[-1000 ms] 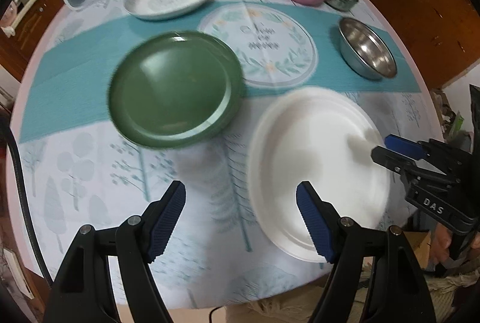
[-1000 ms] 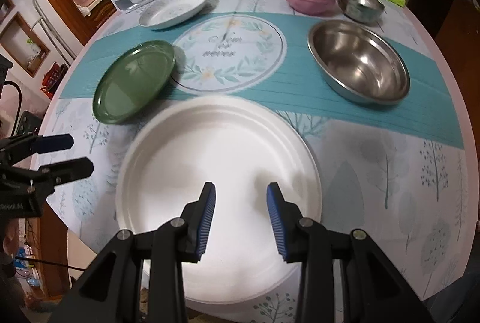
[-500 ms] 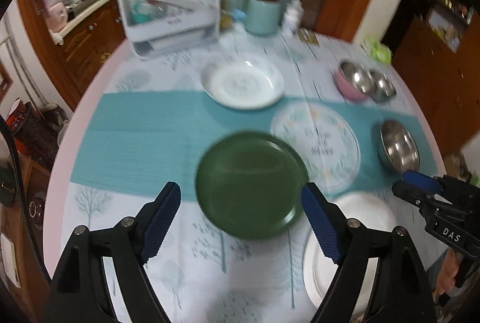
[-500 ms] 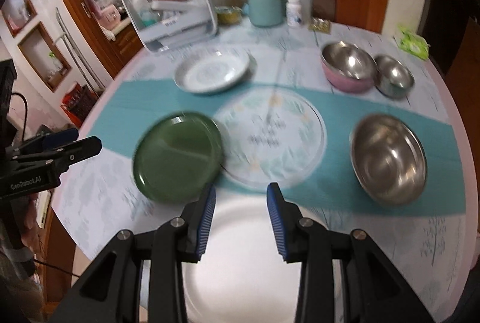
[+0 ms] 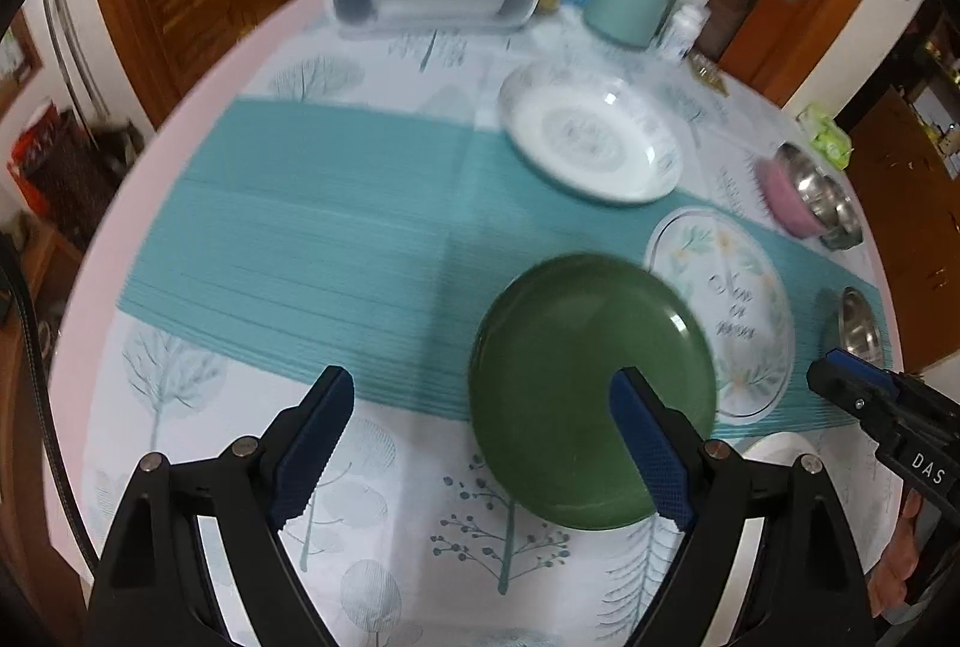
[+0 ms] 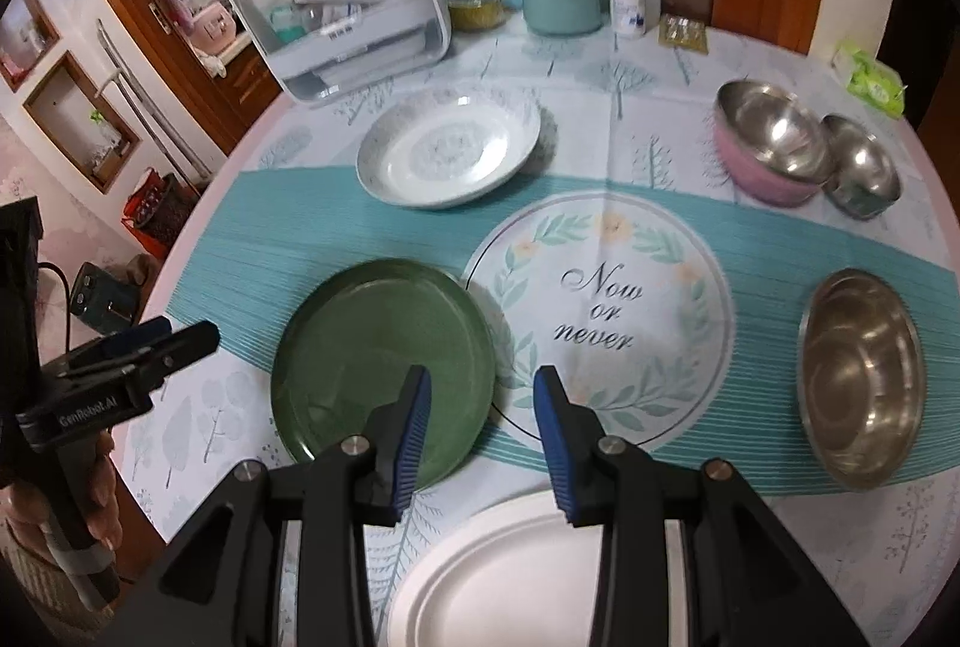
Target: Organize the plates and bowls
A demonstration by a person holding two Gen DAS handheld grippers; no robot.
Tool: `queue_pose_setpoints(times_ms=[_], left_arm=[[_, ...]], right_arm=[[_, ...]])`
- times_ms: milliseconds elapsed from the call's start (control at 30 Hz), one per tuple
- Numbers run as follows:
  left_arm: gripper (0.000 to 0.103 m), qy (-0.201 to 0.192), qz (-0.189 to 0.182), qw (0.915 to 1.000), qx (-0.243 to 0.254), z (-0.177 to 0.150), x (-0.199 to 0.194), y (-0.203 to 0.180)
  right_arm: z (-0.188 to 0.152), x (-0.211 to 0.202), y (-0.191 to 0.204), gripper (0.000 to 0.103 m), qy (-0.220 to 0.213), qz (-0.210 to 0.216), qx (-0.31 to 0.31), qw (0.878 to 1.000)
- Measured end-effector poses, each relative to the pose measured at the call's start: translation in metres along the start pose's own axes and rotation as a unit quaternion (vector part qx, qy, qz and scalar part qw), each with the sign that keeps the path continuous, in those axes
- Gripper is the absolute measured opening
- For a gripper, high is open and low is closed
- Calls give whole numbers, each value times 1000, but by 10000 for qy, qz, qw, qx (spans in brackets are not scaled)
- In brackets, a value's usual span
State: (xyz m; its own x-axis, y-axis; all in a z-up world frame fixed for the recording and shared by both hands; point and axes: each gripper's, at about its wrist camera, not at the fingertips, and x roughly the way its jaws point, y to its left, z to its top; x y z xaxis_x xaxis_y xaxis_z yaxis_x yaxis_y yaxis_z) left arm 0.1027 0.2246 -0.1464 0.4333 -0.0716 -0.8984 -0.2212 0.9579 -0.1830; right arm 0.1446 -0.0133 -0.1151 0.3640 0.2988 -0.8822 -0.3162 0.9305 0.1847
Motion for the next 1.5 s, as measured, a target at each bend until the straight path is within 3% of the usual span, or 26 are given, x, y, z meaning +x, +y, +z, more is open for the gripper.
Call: queue_pose_setpoints(times_ms=[267,433,567,633,767,833,1033,1267,1500], left_arm=[[85,463,-302,9984,-153,-10,52,8],[80,675,-409,9968,-145,-12,71,5],[64,830,-557,9948,-166,-11,82,6],[61,860,-634,9941,-180,-8,86,6],[35,985,-856,9914,-132,-4,91,4],[33,1013,-853,9911,-128,-3,92,5],[13,1031,-769,9916,-137,-2,94,9],[11,1083,-838,9903,-241,-7,90,15],[11,904,-873,9920,-87,-5,57,3]], right_arm=[[-3,50,-2,35,539,89,117,9984],[-2,70,-6,23,763,215,216,9966],[-1,79,-9,18,850,298,283,9955],[0,82,-10,15,867,303,307,9953],[2,87,-15,9,907,313,354,9948],[3,89,-16,4,911,298,343,9948],[4,90,-19,4,855,336,349,9952],[3,87,-20,3,860,326,408,9949],[1,58,-22,3,688,382,437,9959]])
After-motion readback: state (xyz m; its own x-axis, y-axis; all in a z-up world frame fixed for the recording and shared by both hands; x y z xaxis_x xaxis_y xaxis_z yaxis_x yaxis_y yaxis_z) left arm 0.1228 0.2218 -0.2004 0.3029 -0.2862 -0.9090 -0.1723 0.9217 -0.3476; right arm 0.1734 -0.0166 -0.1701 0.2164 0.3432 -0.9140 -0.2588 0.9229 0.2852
